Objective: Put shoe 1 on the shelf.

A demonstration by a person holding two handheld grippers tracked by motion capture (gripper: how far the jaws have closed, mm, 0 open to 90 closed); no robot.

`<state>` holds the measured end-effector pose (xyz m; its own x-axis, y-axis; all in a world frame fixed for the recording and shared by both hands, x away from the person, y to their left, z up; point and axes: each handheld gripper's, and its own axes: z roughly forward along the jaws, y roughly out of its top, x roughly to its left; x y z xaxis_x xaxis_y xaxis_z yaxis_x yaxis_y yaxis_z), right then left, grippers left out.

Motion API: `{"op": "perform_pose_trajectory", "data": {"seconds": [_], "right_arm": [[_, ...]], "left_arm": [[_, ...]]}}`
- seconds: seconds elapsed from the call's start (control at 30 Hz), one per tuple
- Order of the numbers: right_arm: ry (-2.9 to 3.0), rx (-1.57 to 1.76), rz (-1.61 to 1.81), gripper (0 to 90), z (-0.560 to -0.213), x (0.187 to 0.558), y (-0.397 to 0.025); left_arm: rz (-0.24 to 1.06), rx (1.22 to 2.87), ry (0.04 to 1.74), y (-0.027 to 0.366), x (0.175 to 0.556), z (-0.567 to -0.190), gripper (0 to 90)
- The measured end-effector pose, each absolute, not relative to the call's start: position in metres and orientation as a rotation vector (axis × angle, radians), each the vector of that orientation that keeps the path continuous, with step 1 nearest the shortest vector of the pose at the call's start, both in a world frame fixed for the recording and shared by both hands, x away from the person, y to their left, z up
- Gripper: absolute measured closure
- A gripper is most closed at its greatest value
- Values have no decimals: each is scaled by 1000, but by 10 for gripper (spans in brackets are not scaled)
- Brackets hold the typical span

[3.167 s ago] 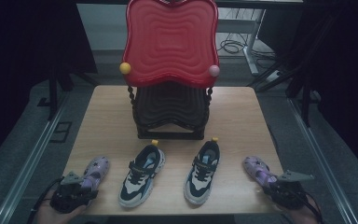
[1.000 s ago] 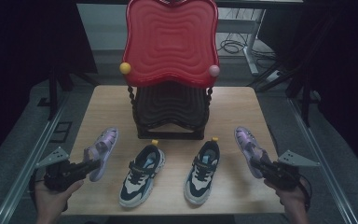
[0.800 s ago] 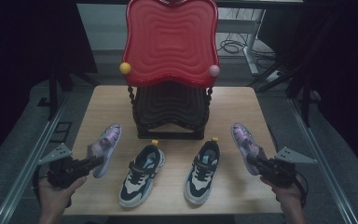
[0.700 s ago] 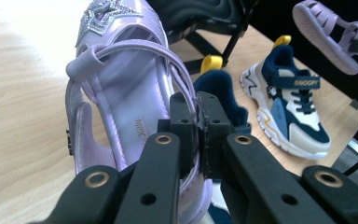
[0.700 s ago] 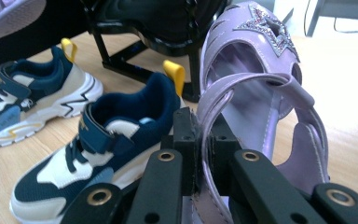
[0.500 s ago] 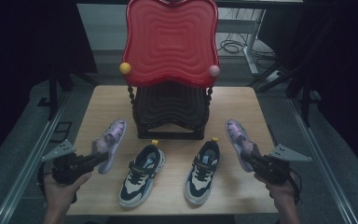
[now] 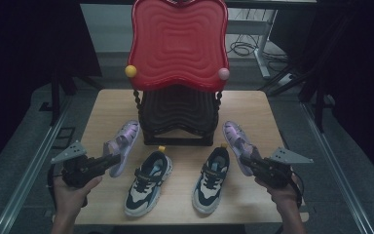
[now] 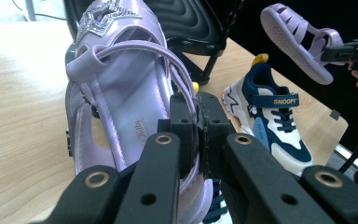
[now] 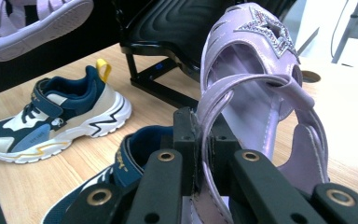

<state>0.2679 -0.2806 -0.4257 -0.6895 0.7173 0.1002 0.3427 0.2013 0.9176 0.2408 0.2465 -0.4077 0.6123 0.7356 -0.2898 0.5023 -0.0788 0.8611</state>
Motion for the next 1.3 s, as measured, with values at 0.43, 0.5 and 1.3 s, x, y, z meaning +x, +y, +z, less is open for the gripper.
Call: {"op": "perform_pose_trajectory", "data": {"seconds": [0.43,0.5,1.3], "right_arm": [[2161,942,1496,848,-422,274,-260],[2167,931,1496,848,-421,275,-256],[2186,885,1507,848,-416,295,-225]], "left_arm": [[244,1730,978,229,254,-406,863],[241,1732,973,226,256,-406,862],[241,1716,965,209,277,-409,863]]}}
